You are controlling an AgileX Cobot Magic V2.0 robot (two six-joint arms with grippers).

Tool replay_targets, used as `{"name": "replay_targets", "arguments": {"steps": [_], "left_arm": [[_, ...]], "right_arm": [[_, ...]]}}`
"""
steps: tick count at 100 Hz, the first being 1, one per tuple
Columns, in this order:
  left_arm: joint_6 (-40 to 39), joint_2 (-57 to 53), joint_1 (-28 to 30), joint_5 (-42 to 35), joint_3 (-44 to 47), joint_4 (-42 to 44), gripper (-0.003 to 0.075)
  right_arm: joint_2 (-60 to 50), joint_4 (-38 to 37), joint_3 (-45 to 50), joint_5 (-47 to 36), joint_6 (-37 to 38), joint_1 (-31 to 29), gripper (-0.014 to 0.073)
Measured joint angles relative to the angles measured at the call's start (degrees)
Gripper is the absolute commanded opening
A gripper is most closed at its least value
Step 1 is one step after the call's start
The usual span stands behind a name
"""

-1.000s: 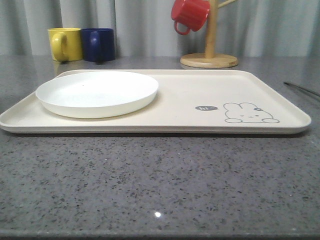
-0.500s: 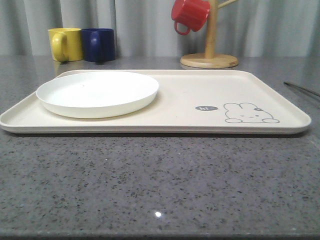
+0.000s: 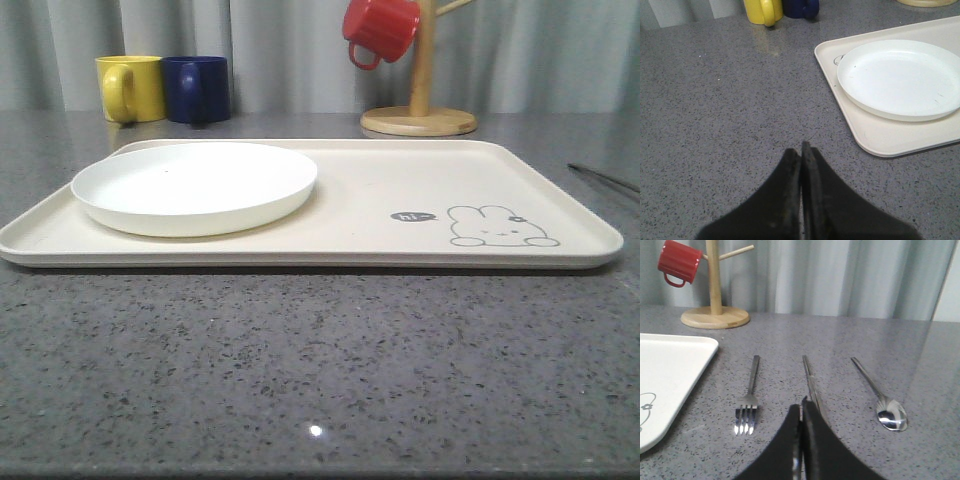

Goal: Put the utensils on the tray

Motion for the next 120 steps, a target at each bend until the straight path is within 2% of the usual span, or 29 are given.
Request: {"name": "replay_targets", "arguments": {"steps": [25,31,38,50,57,71,95,120], "left_arm": [[0.00,0.00,0.00,0.00,0.00,0.00,-0.0019],[0.00,0.00,0.00,0.00,0.00,0.00,-0.0019],[0.00,0.00,0.00,0.00,0.00,0.00,-0.0019],[0.00,0.00,0.00,0.00,0.00,0.00,-0.0019],[0.00,0.00,0.00,0.00,0.00,0.00,-0.0019],[0.00,0.00,0.00,0.00,0.00,0.00,-0.0019],[0.00,0.00,0.00,0.00,0.00,0.00,-0.0019],[0.00,0.00,0.00,0.00,0.00,0.00,-0.0019]], "right_arm": [[15.00,-0.02,-14.57,17.74,0.00,0.00,-0.0066],[18.94,-0.02,-17.92,20.45,0.00,0.00,-0.0040],[23.95,-0.02,-21.29,22.64,0.00,0.00,0.0059],[32.28,0.29,-26.38,23.98,0.00,0.00,0.0357],[37.09,1.26,-29.68,24.53,0.00,0.00,0.0463],[46.57,2.70,-37.61,28.42,0.00,0.12,0.0474],[63.19,4.38,-51.96,41.04,0.00,4.10,0.0474],[78.49,6.27,-61.65,44.62,0.00,7.29,0.0474]]}}
